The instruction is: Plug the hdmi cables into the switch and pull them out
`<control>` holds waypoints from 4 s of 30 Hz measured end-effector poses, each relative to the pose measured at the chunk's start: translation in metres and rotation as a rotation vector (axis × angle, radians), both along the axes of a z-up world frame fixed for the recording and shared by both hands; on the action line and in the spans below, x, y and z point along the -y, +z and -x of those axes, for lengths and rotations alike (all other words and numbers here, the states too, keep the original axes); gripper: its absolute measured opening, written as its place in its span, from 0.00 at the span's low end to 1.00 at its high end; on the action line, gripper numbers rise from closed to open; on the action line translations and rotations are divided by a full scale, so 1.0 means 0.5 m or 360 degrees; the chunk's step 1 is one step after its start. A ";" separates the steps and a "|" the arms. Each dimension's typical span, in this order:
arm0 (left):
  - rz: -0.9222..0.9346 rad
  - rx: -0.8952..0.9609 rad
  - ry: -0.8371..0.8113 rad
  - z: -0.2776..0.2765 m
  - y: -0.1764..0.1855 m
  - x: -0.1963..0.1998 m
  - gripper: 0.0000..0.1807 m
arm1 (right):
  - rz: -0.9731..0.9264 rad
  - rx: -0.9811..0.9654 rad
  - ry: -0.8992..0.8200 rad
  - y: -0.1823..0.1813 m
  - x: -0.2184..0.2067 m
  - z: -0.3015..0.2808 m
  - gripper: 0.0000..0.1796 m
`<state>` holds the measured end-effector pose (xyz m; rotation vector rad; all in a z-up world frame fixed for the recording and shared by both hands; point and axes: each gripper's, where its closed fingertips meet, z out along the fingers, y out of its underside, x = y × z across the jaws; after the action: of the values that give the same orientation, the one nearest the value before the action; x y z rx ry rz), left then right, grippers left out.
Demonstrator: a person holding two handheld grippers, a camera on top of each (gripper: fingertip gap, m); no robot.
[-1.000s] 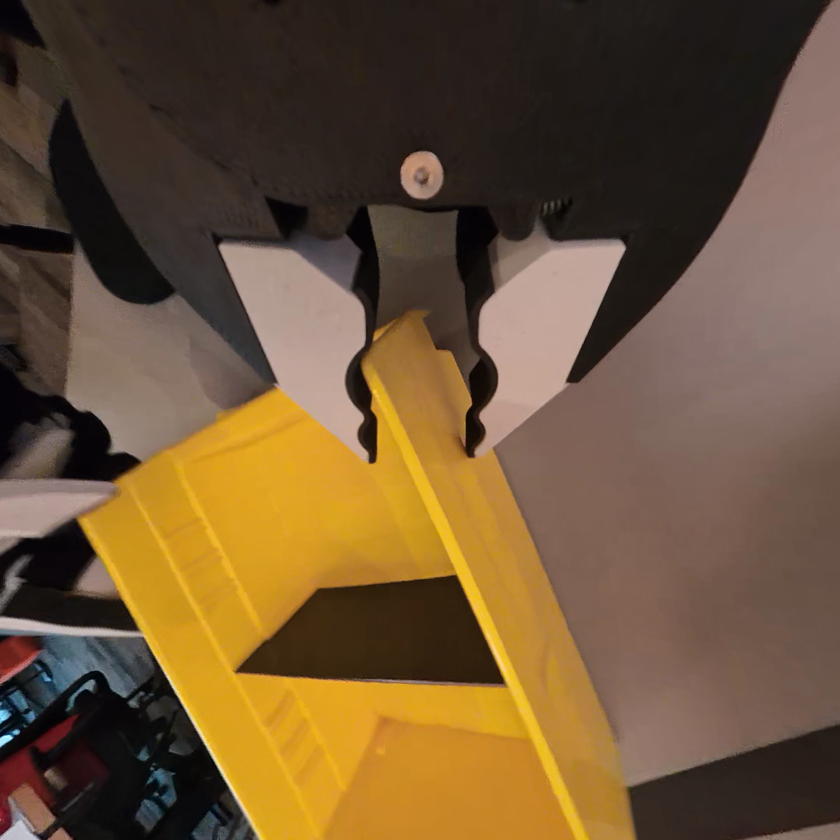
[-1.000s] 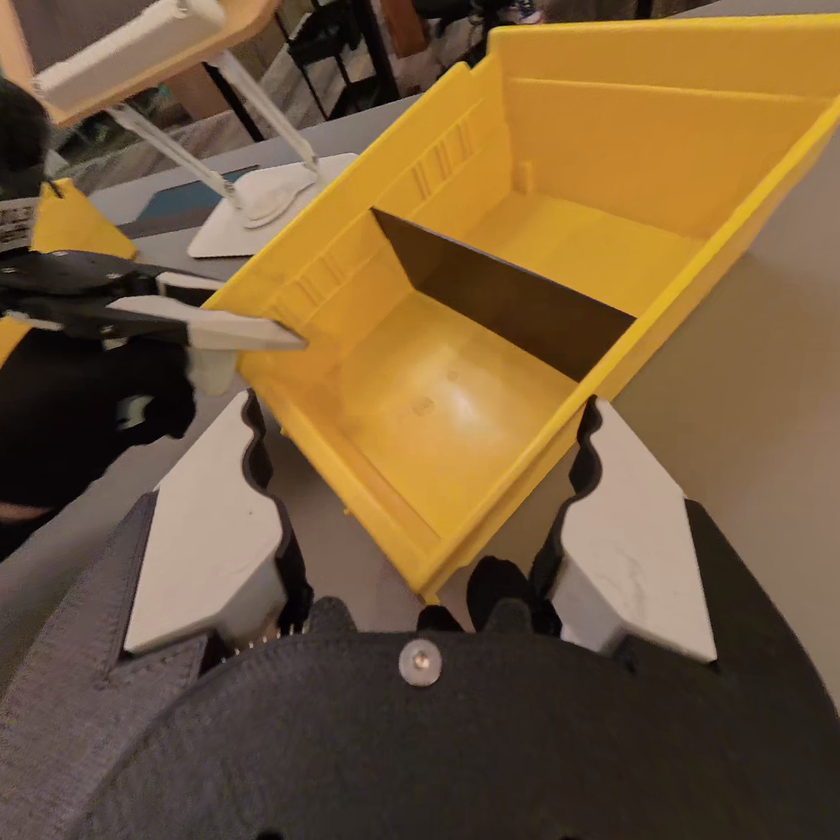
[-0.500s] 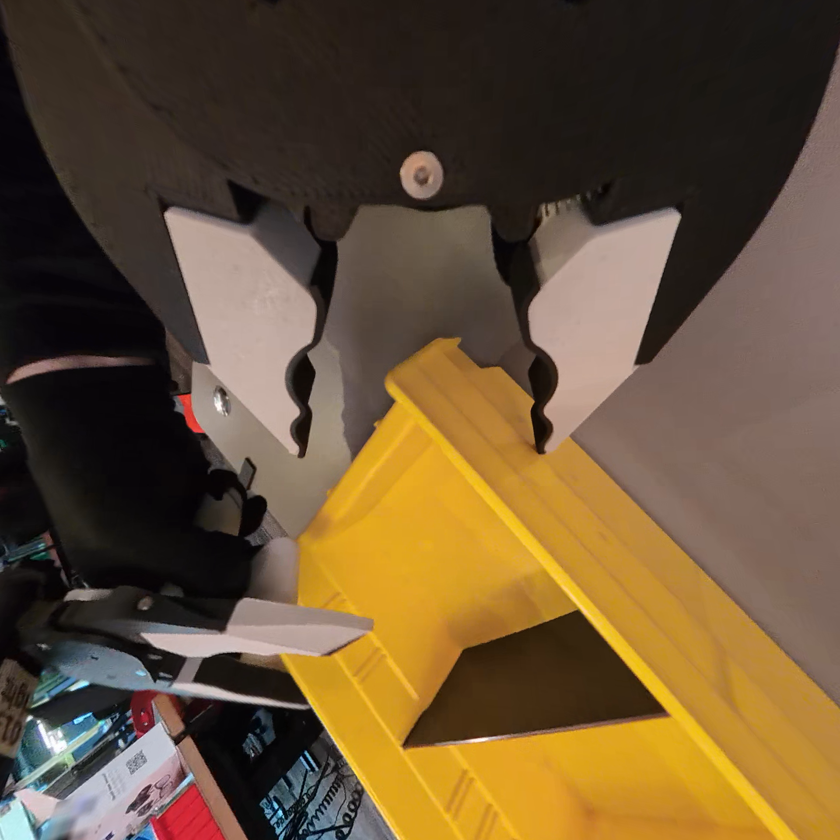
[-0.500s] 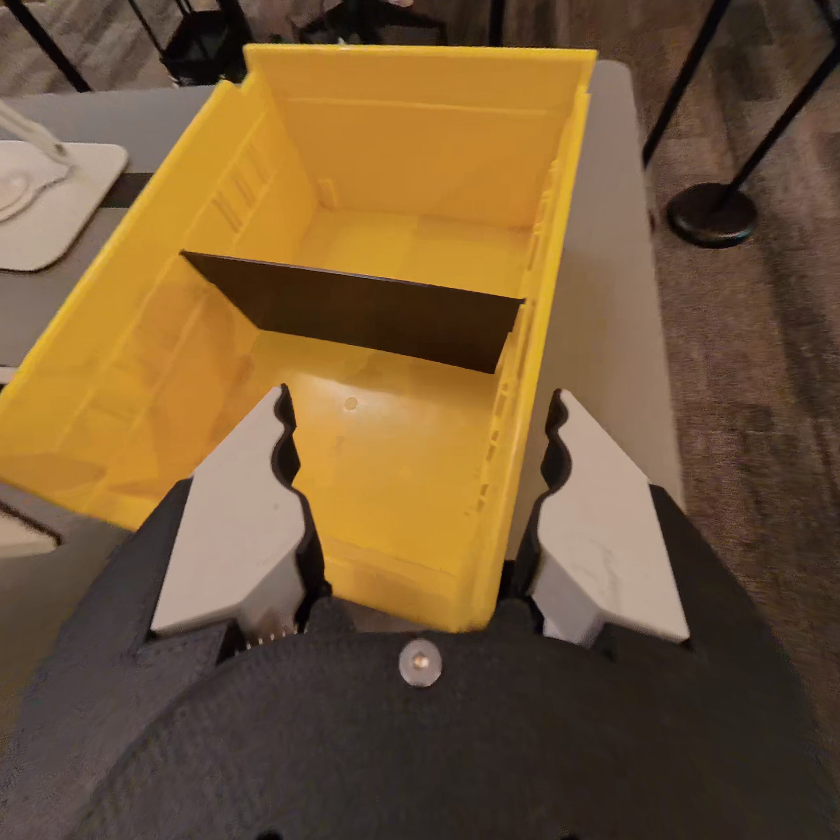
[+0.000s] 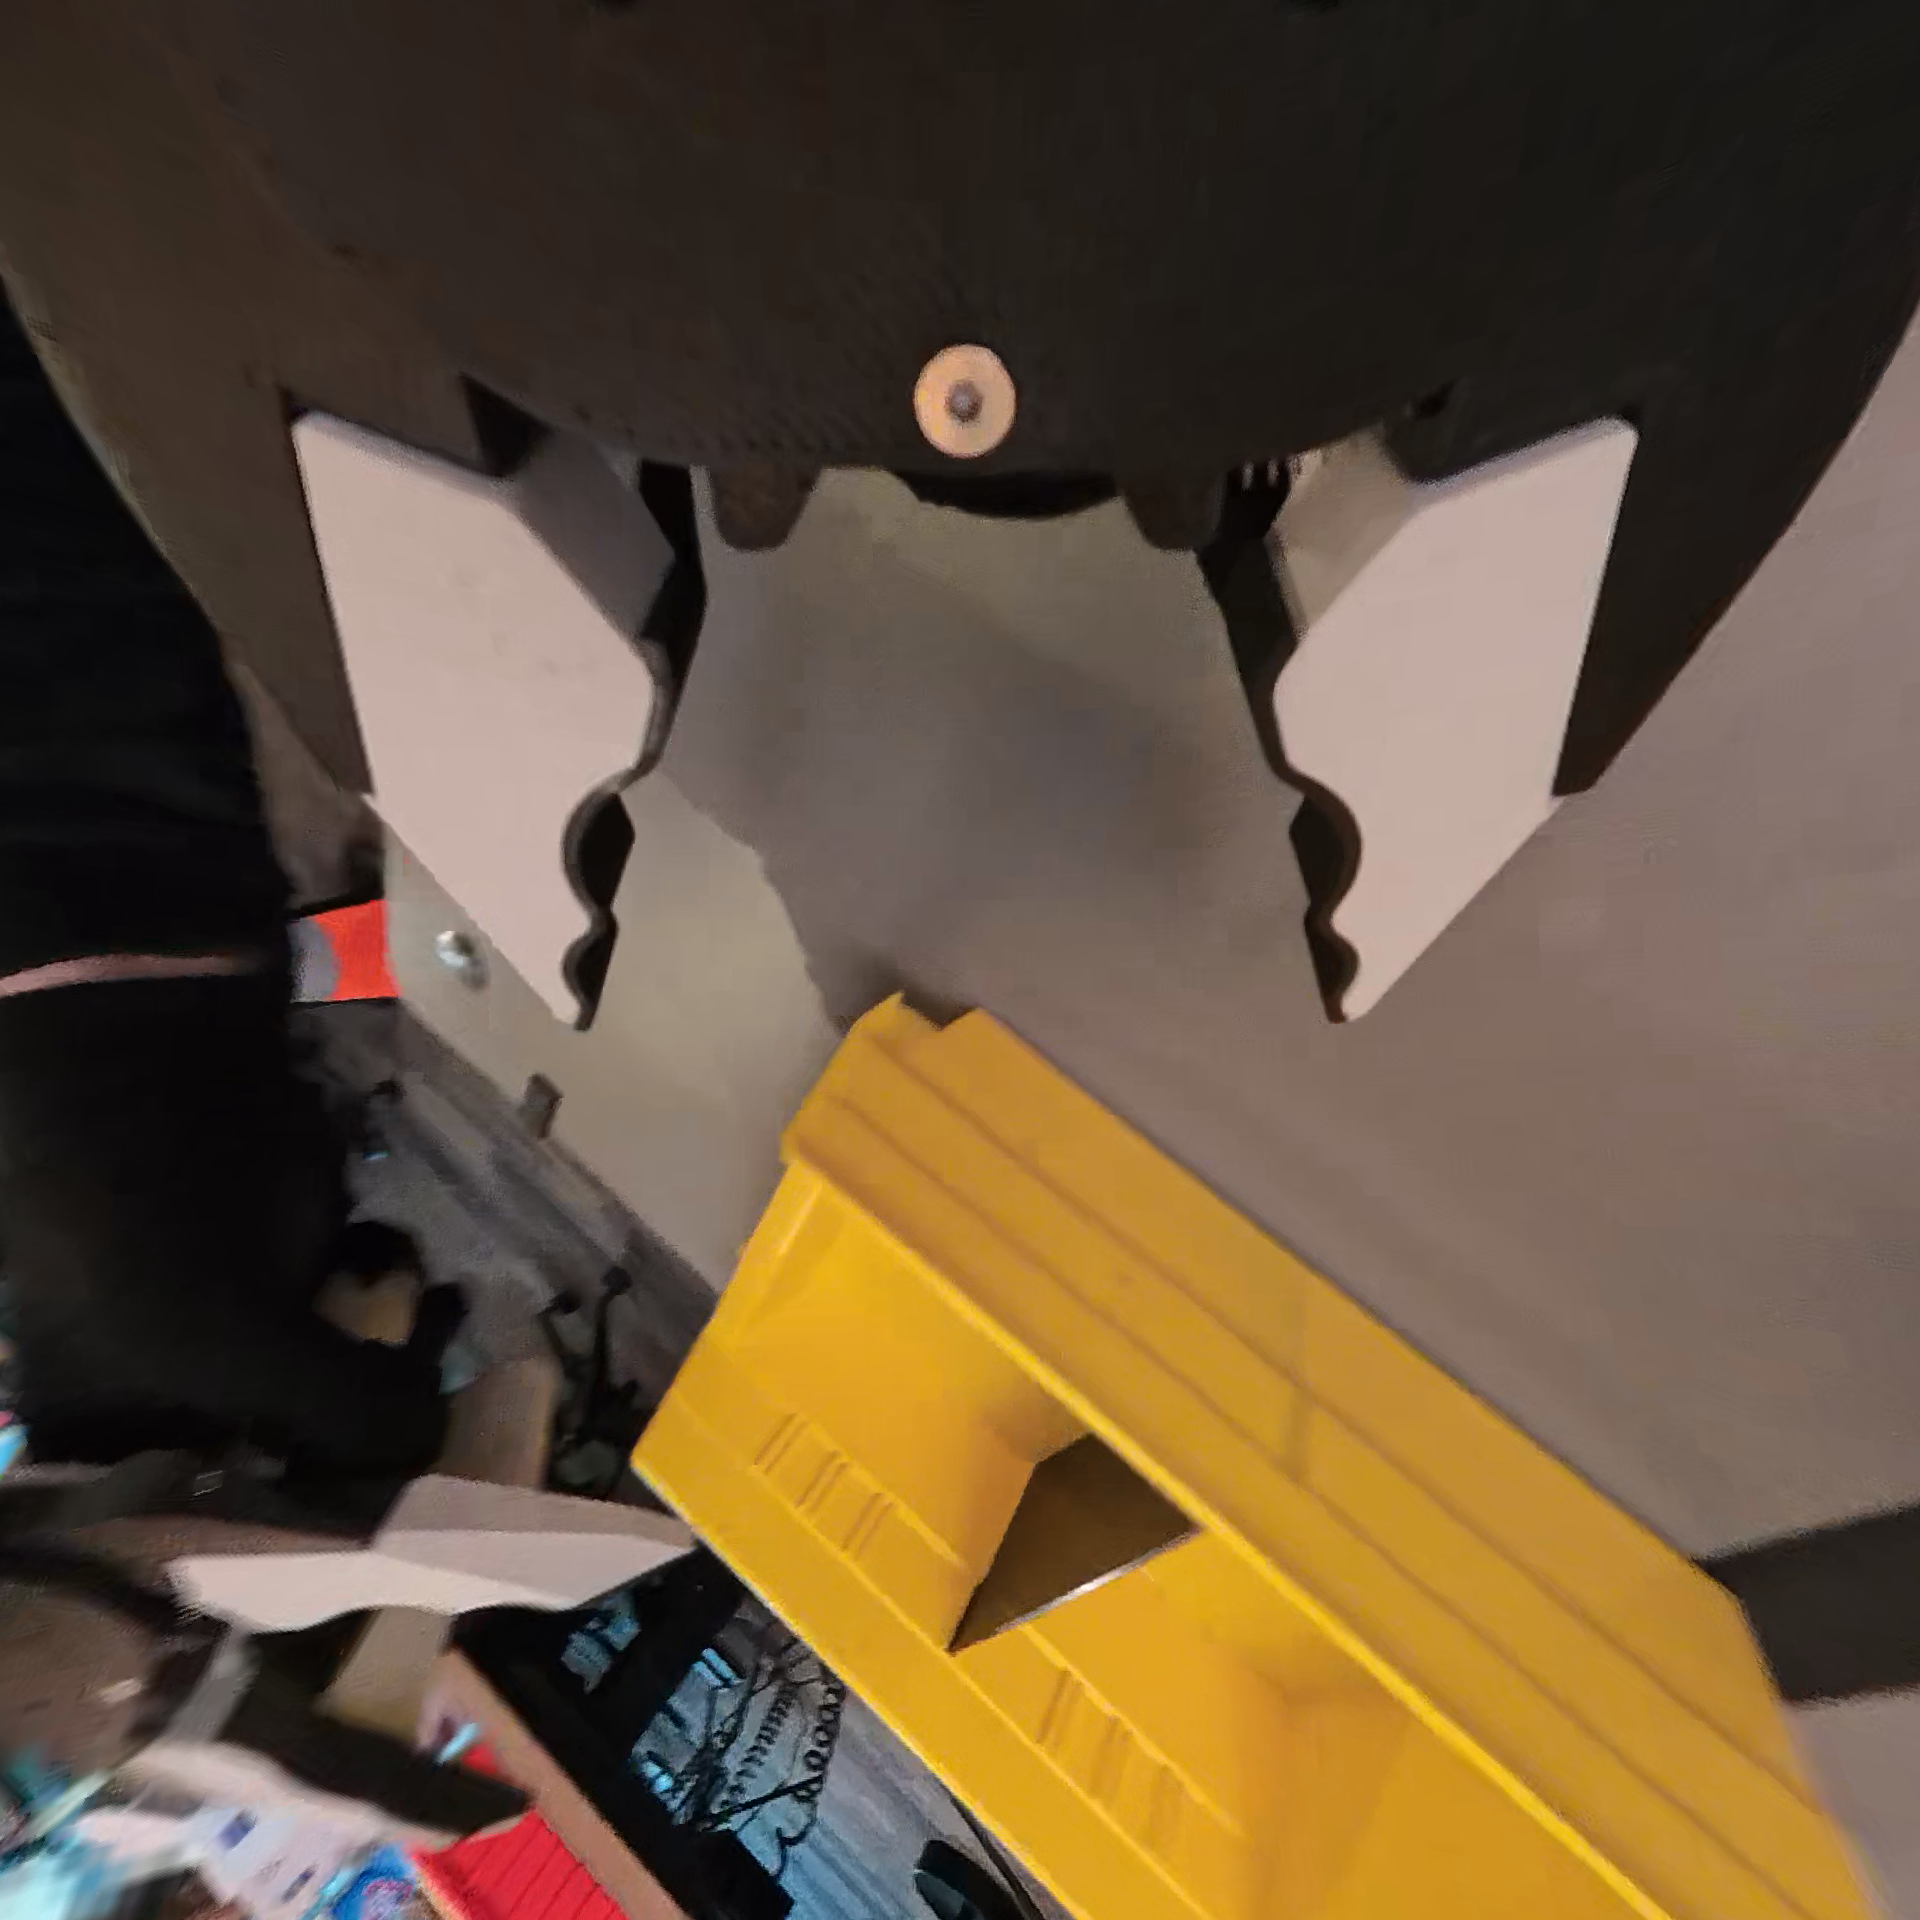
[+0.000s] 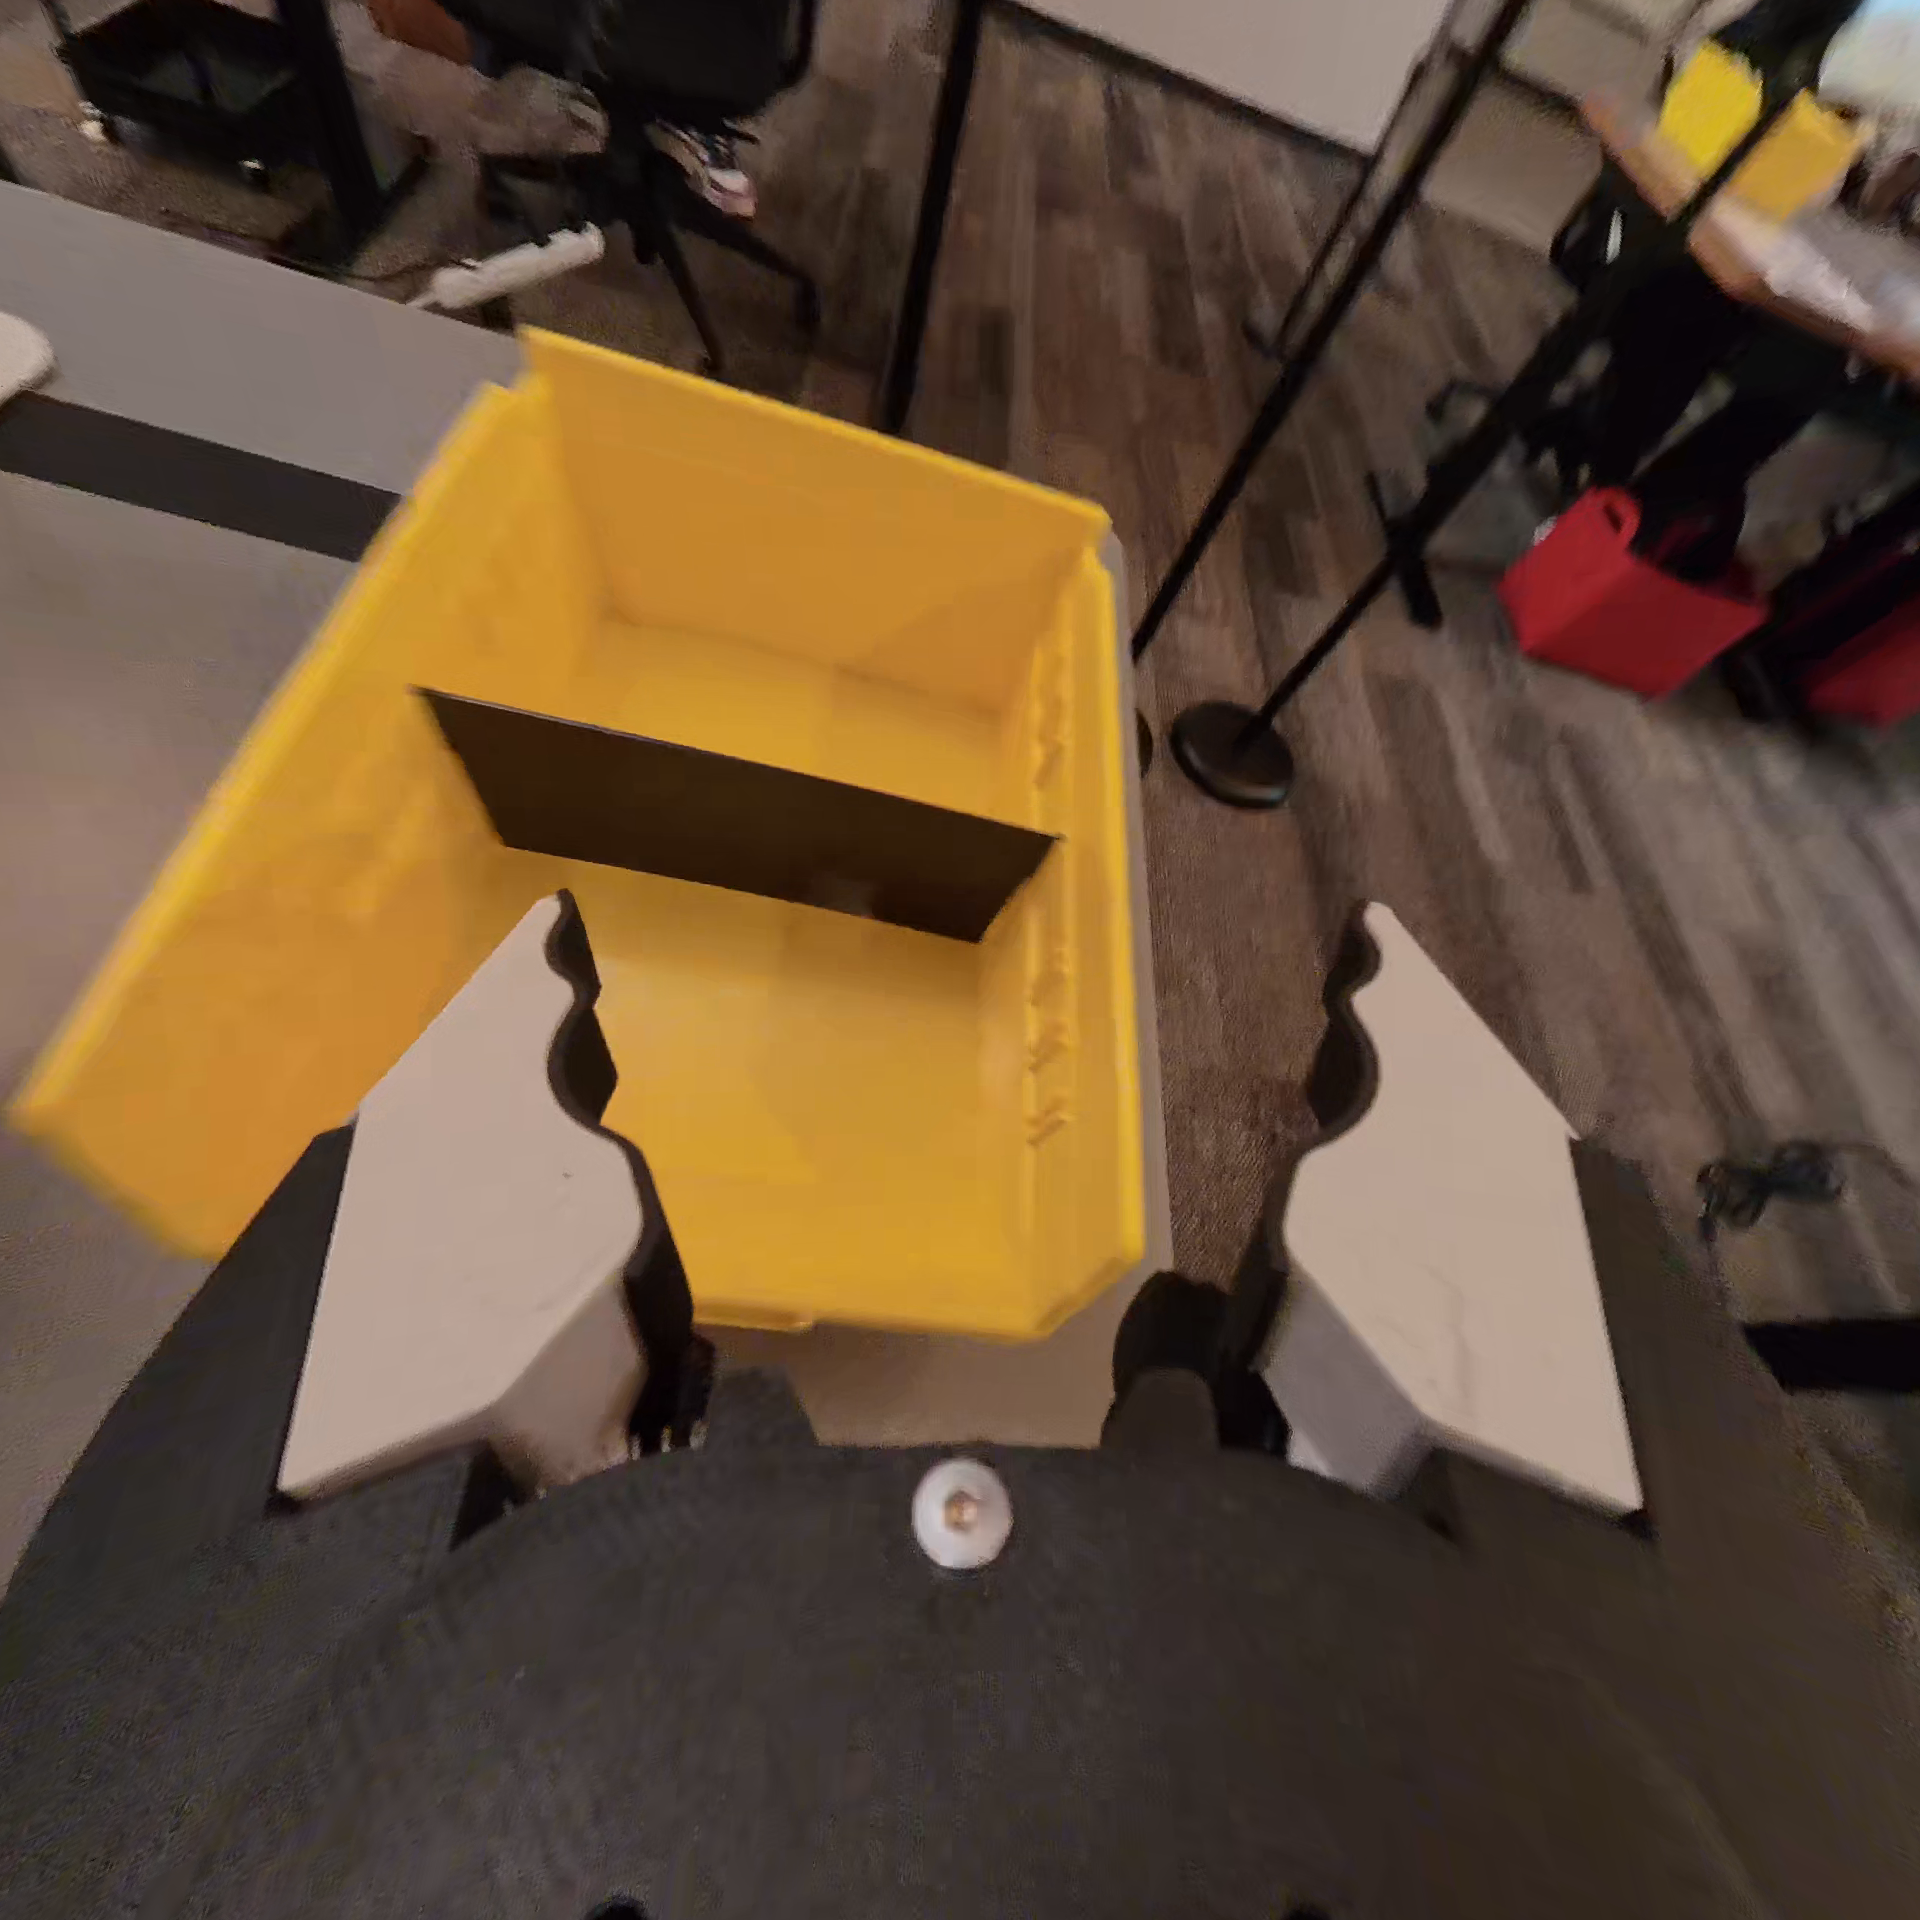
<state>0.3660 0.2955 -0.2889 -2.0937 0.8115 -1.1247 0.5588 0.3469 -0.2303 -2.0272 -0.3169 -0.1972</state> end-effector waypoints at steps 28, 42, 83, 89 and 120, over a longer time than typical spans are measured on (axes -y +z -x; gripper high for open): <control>-0.0243 -0.0927 0.0448 0.717 -0.223 0.031 0.86 | 0.0717 -0.0084 0.1122 -0.344 0.117 0.923 0.89; -0.0242 -0.0911 0.0560 0.734 -0.214 0.034 0.74 | 0.0749 -0.0081 0.1042 -0.331 0.136 0.907 0.69; -0.0294 -0.0869 0.0553 0.748 -0.212 0.041 0.68 | 0.0690 -0.0094 0.1201 -0.341 0.163 0.925 0.89; -0.0294 -0.0869 0.0553 0.748 -0.212 0.041 0.68 | 0.0690 -0.0094 0.1201 -0.342 0.162 0.925 0.89; -0.0293 -0.0868 0.0552 0.747 -0.212 0.043 0.69 | 0.0667 -0.0115 0.1194 -0.342 0.156 0.929 0.89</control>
<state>-0.0076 0.2738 -0.3947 -2.2913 0.7151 -0.2826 0.0942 0.2687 -0.4011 -2.1587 -1.1120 0.4413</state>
